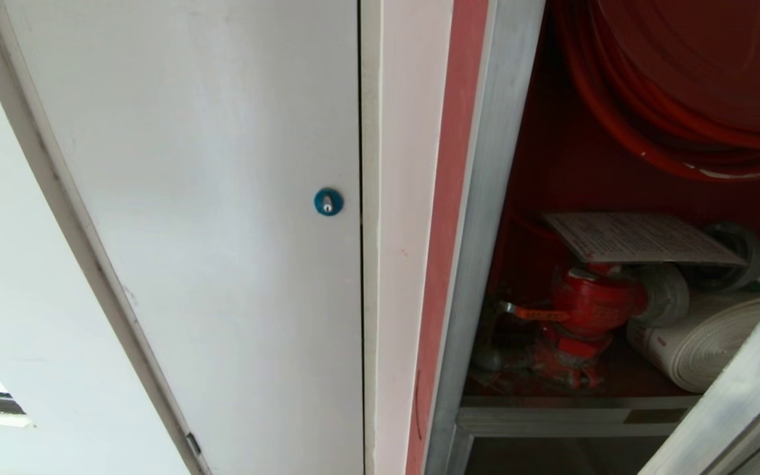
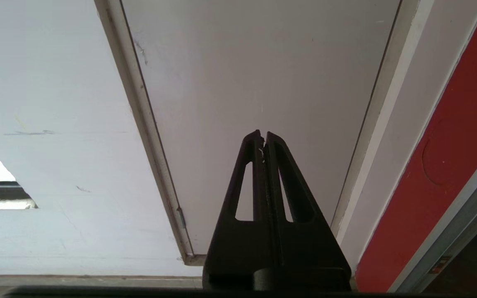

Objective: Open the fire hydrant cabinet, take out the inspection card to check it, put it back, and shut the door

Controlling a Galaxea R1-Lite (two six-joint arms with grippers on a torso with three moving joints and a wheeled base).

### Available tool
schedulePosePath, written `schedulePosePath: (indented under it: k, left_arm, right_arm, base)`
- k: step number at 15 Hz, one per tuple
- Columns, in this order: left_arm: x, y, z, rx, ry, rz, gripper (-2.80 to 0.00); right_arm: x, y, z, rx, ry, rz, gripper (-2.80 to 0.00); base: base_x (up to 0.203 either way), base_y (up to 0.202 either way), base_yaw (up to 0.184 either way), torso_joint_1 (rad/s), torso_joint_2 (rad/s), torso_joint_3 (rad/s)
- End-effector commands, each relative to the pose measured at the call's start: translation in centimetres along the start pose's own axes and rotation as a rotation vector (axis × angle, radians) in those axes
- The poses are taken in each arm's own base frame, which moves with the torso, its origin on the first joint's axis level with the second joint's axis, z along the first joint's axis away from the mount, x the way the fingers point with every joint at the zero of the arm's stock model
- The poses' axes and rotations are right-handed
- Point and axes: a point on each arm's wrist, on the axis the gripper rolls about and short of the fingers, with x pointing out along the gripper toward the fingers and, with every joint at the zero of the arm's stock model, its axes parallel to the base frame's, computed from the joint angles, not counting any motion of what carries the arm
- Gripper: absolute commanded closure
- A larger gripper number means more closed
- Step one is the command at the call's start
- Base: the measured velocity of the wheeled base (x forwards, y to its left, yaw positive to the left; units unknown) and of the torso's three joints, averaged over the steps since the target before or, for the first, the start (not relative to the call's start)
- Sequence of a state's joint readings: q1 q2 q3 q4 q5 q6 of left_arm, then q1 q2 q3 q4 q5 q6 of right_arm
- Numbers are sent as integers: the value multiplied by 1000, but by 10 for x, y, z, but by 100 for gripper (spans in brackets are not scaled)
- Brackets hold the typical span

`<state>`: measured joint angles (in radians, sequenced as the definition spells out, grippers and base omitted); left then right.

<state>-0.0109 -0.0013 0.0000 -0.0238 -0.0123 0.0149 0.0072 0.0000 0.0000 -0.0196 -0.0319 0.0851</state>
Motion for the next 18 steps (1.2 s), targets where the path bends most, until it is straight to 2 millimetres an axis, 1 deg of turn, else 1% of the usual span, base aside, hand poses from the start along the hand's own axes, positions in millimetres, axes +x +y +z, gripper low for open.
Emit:
schedulePosePath:
  k: [1,5,6,8,10,11,13,15,16,17,18]
  left_arm:
    - [1,0,-4,0,14,0,0]
    - [1,0,-4,1,14,0,0]
    - [1,0,-4,1,14,0,0]
    - [1,0,-4,0,14,0,0]
    - [1,0,-4,0,14,0,0]
    - [1,0,-4,0,14,0,0]
    - [1,0,-4,0,14,0,0]
    - [1,0,-4,1,13,0,0]
    - [1,0,-4,0,14,0,0]
    - [1,0,-4,0,14,0,0]
    - [1,0,-4,2,14,0,0]
  right_arm:
    - [0,0,-1,1,4,0,0]
    - [0,0,0,1,-1,0,0]
    - [-1,0,4,9,-13,0,0]
    - [-11,2,32,60,-96,13,0]
    - [-26,5,60,79,-129,62,0]
    - [-35,7,73,86,-123,127,0]
    - [-51,14,93,115,-89,356,0]
    - [-63,20,105,140,-14,614,0]
    - [-64,22,107,146,33,719,0]
    - [-59,24,111,158,95,814,0]
    - [-52,26,115,177,153,867,0]
  base:
    - [0,0,0,0,0,0]
    - [0,0,0,0,0,0]
    - [0,0,0,0,0,0]
    - [0,0,0,0,0,0]
    - [0,0,0,0,0,0]
    - [0,0,0,0,0,0]
    - [0,0,0,0,0,0]
    - [0,0,0,0,0,0]
    - [0,0,0,0,0,0]
    - [0,0,0,0,0,0]
    - [0,0,0,0,0,0]
